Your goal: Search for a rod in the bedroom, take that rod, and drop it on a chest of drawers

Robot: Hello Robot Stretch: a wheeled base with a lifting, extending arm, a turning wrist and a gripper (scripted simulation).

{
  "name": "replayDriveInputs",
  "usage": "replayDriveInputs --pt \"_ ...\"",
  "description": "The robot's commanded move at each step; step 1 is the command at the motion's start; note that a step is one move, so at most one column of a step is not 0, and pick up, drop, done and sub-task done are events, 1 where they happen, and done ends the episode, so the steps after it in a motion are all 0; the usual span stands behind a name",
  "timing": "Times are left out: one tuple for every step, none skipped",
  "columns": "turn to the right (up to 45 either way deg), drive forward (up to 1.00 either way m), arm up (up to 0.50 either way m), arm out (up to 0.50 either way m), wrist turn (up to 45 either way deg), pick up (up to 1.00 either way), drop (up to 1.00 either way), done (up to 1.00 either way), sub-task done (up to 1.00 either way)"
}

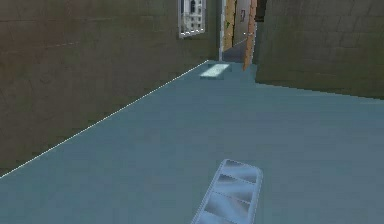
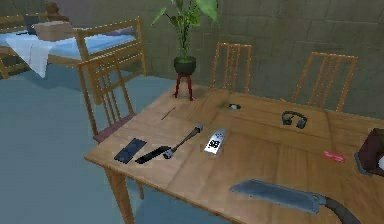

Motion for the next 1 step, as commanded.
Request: replayDriveInputs --pt "0.0 0.0 0.34 0.0 0.0 0.0 0.0 0.0 0.0"
